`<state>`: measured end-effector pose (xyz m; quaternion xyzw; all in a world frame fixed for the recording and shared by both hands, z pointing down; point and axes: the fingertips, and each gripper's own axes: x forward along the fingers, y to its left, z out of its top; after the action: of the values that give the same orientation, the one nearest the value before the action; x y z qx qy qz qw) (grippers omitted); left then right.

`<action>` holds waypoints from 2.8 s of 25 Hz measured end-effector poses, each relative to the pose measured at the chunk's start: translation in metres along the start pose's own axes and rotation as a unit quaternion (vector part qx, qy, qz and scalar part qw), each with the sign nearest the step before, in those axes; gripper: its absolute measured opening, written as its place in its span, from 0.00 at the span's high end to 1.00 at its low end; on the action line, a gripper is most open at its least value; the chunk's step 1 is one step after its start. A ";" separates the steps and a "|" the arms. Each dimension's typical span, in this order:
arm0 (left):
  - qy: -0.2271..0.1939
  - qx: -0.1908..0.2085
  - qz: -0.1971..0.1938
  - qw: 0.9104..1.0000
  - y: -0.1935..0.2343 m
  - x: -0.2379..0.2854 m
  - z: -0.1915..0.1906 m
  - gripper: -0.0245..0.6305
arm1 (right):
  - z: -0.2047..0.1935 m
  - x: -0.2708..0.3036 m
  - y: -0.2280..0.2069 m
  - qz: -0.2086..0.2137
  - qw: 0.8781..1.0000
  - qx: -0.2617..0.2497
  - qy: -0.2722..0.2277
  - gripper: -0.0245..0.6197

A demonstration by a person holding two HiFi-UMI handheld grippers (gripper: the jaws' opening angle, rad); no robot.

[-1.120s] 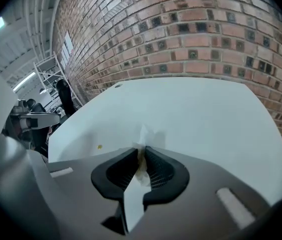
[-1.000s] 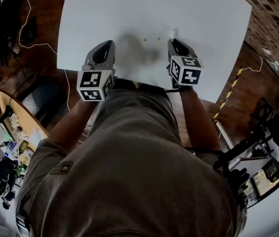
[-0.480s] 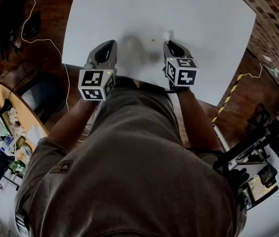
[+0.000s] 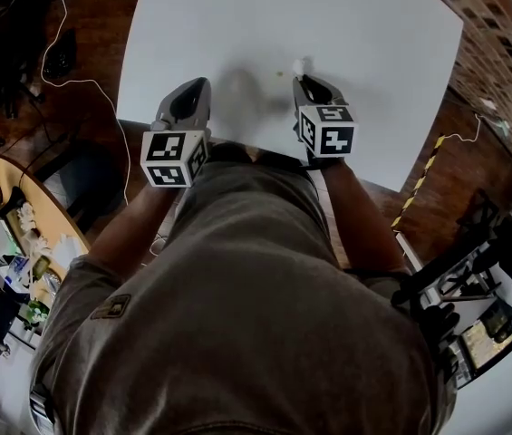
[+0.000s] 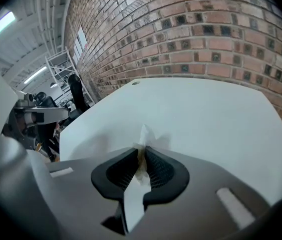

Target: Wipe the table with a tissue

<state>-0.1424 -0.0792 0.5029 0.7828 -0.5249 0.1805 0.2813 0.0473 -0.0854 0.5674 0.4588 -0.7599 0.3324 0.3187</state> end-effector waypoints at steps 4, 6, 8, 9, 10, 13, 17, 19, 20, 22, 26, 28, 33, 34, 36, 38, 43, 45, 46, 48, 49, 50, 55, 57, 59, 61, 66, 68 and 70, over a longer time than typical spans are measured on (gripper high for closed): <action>-0.004 0.007 -0.010 1.000 -0.013 0.006 0.008 0.96 | 0.011 -0.011 -0.012 -0.007 1.000 0.007 -0.020 0.87; -0.009 0.010 -0.014 1.000 -0.019 0.009 0.014 0.96 | 0.017 -0.015 -0.020 -0.012 0.999 0.010 -0.030 0.87; -0.012 0.013 -0.016 1.000 -0.024 0.010 0.018 0.96 | 0.023 -0.018 -0.027 -0.017 0.999 0.013 -0.040 0.87; -0.013 0.014 -0.017 1.000 -0.025 0.010 0.018 0.96 | 0.026 -0.020 -0.030 -0.020 0.999 0.015 -0.044 0.87; -0.014 0.014 -0.016 1.000 -0.026 0.009 0.019 0.96 | 0.028 -0.021 -0.033 -0.023 0.998 0.017 -0.048 0.87; -0.016 0.014 -0.013 1.000 -0.025 0.009 0.020 0.96 | 0.039 -0.024 -0.037 -0.026 0.998 0.018 -0.062 0.87; -0.014 0.012 -0.006 1.000 -0.022 0.009 0.020 0.96 | 0.046 -0.022 -0.035 -0.019 0.998 0.011 -0.066 0.87; -0.015 0.010 -0.004 1.000 -0.020 0.009 0.021 0.96 | 0.048 -0.018 -0.029 -0.011 0.998 0.004 -0.064 0.87; -0.015 0.009 -0.003 1.000 -0.019 0.009 0.022 0.96 | 0.049 -0.016 -0.025 -0.006 0.998 0.000 -0.063 0.87; -0.015 0.006 0.001 1.000 -0.015 0.008 0.021 0.96 | 0.049 -0.010 -0.018 0.002 0.998 -0.005 -0.059 0.87; -0.014 -0.002 0.009 1.000 -0.002 0.001 0.014 0.96 | 0.032 0.008 -0.009 0.003 1.000 -0.007 -0.026 0.87; -0.014 -0.005 0.011 1.000 0.005 -0.002 0.010 0.96 | 0.022 0.016 -0.005 0.001 1.000 -0.010 -0.008 0.87; -0.013 -0.012 0.014 1.000 0.014 -0.005 0.005 0.96 | 0.014 0.021 0.001 0.001 1.000 -0.014 0.006 0.87; -0.013 -0.013 0.015 1.000 0.015 -0.006 0.005 0.96 | 0.014 0.021 0.001 0.001 1.000 -0.014 0.007 0.87; -0.013 -0.015 0.016 1.000 0.016 -0.006 0.004 0.96 | 0.013 0.021 0.001 0.001 1.000 -0.015 0.010 0.87; -0.012 -0.017 0.016 1.000 0.017 -0.006 0.003 0.96 | 0.012 0.022 0.003 0.003 1.000 -0.018 0.013 0.87; -0.011 -0.019 0.020 1.000 0.021 -0.009 0.002 0.96 | 0.007 0.024 0.017 0.015 0.999 -0.026 0.019 0.87; -0.011 -0.018 0.022 1.000 0.022 -0.011 0.003 0.96 | 0.004 0.025 0.025 0.022 0.999 -0.031 0.022 0.87; -0.011 -0.017 0.022 1.000 0.023 -0.012 0.004 0.96 | 0.003 0.025 0.029 0.026 0.999 -0.033 0.023 0.87; -0.010 -0.013 0.023 1.000 0.024 -0.013 0.004 0.96 | 0.001 0.026 0.036 0.034 0.998 -0.036 0.025 0.87; -0.009 -0.011 0.024 1.000 0.024 -0.014 0.005 0.96 | 0.000 0.027 0.040 0.038 0.998 -0.036 0.026 0.87; -0.009 -0.009 0.024 1.000 0.024 -0.015 0.005 0.96 | 0.000 0.027 0.043 0.042 0.998 -0.037 0.026 0.87; -0.007 0.001 0.026 1.000 0.022 -0.018 0.006 0.96 | -0.004 0.028 0.055 0.059 0.997 -0.038 0.023 0.87; -0.005 0.005 0.024 1.000 0.019 -0.017 0.005 0.96 | -0.004 0.026 0.052 0.057 0.998 -0.032 0.019 0.87; -0.003 0.010 0.021 1.000 0.015 -0.016 0.005 0.96 | -0.006 0.023 0.047 0.053 0.998 -0.026 0.016 0.87; -0.002 0.014 0.015 1.000 0.009 -0.014 0.005 0.96 | -0.007 0.018 0.039 0.046 0.999 -0.019 0.013 0.87; 0.003 0.030 -0.005 1.000 -0.010 -0.003 0.004 0.96 | -0.011 0.006 0.009 0.020 1.000 0.007 0.004 0.87; 0.005 0.034 -0.014 0.999 -0.019 0.002 0.005 0.96 | -0.014 0.000 -0.005 0.008 1.000 0.017 0.001 0.87; 0.007 0.039 -0.024 0.999 -0.028 0.008 0.006 0.96 | -0.016 -0.006 -0.021 -0.005 1.000 0.029 -0.002 0.87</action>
<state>-0.1130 -0.0810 0.4958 0.8041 -0.4969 0.1994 0.2585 0.0713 -0.0774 0.5765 0.4722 -0.7483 0.3516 0.3057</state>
